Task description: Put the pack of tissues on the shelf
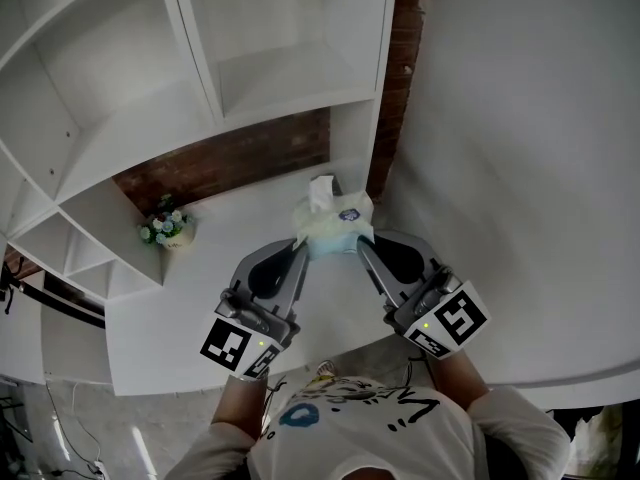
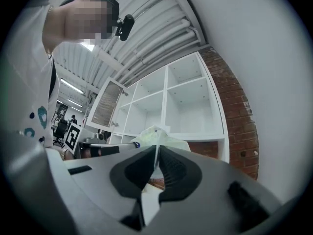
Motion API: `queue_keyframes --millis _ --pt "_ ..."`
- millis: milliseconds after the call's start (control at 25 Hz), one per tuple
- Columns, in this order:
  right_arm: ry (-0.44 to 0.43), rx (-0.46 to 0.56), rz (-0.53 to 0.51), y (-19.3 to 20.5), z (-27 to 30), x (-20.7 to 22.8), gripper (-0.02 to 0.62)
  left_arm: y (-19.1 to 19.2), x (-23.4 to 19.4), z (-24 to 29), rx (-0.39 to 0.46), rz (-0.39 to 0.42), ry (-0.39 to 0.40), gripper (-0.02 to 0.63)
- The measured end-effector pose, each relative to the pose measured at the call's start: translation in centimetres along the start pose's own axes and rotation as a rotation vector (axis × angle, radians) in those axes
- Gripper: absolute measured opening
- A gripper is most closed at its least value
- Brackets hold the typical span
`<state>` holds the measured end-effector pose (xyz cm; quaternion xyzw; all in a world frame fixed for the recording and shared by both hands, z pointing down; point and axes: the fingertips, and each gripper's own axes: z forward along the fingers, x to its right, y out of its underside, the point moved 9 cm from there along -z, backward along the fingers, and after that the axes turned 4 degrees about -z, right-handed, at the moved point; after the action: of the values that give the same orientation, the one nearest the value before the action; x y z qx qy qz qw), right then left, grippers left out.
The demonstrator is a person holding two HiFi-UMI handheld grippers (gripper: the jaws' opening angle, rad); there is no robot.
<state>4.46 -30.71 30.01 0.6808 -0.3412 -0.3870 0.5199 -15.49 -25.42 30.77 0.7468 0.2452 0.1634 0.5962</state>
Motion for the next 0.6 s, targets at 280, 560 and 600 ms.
queue_keyframes --millis 280,560,600 --pt "0.002 0.047 -0.059 -1.5 2.6 0.8 0.035 -2.2 -2.4 0.9 0.060 0.062 0.019 0.018" --pt "0.008 0.091 -0.080 -3.0 4.3 2.3 0.035 -3.9 -3.7 2.3 0.107 0.089 0.004 0.018" --pt "0.007 0.097 -0.085 -3.2 4.7 2.6 0.035 -4.1 -4.0 2.5 0.113 0.094 -0.003 0.018"
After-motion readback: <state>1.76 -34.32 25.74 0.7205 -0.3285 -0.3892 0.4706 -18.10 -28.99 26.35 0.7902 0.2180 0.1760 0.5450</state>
